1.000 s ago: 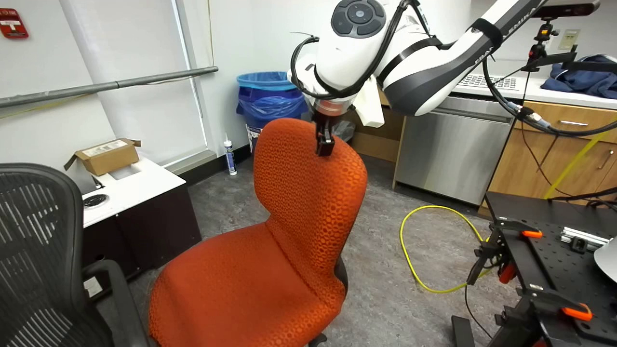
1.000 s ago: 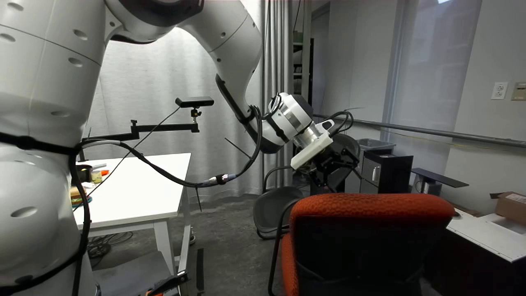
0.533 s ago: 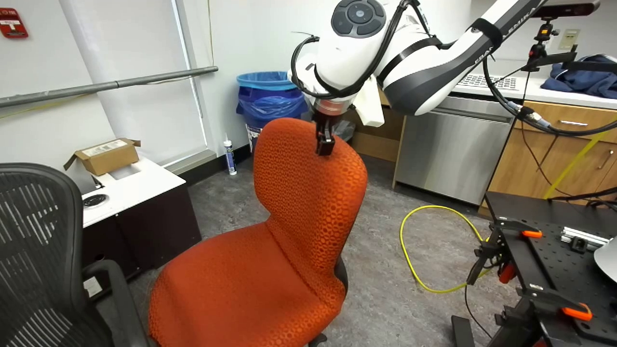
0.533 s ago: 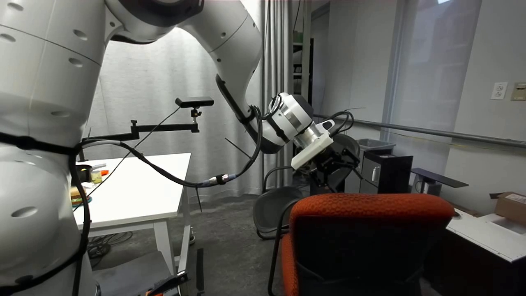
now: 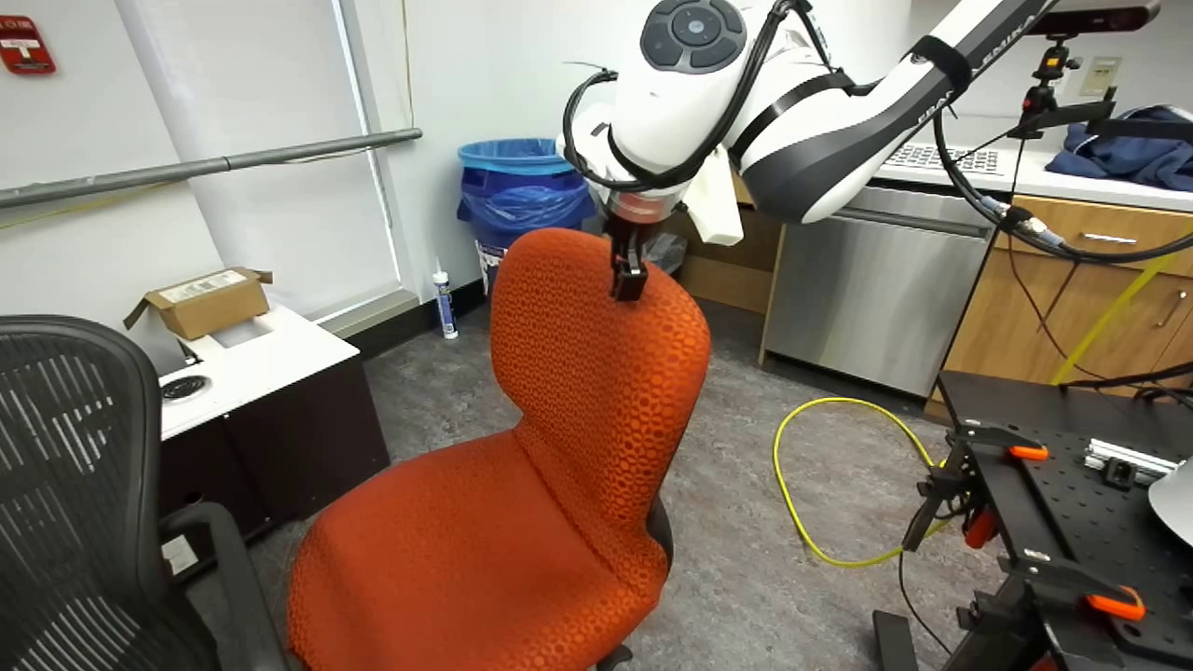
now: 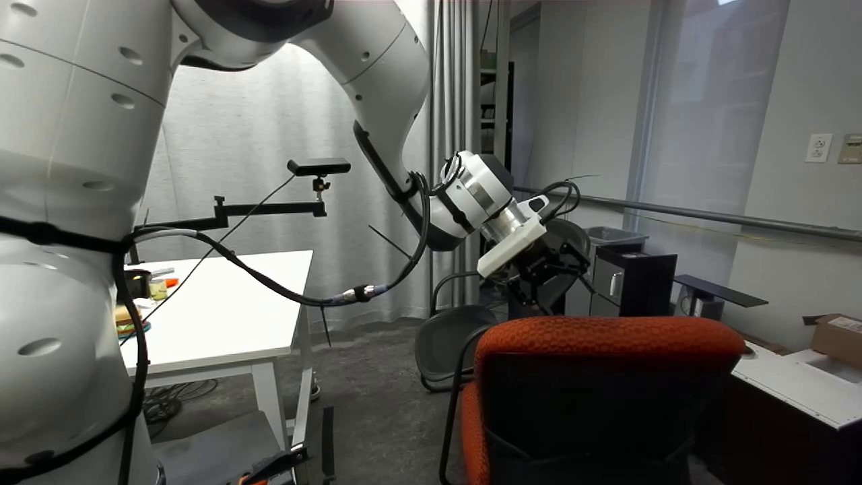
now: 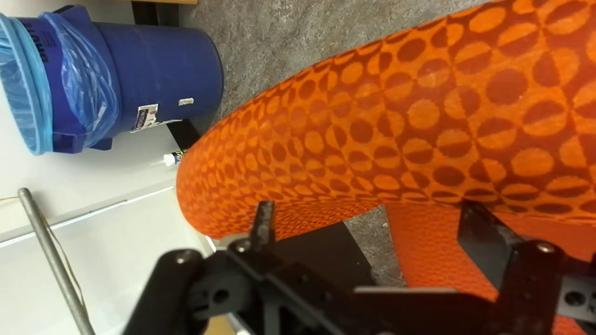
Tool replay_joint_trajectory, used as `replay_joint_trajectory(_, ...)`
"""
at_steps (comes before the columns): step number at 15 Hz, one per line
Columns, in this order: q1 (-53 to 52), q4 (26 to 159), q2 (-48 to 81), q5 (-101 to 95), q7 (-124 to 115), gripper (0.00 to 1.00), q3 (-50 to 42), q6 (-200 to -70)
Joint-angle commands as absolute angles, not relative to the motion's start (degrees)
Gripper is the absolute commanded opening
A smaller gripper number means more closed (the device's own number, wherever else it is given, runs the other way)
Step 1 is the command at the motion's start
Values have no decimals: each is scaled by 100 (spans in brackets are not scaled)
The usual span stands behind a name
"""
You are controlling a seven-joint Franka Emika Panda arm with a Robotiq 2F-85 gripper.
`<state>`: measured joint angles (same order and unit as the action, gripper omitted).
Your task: Move the orange chair backwards
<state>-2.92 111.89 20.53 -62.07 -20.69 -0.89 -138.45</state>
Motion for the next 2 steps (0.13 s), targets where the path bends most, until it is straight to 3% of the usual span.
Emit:
replay_joint_trajectory(1,-317,11186,2050,-6186,-2052,100,-114,-13845)
replay_joint_trajectory(2,-317,11186,2050,-6186,-2052,100,-114,-13845)
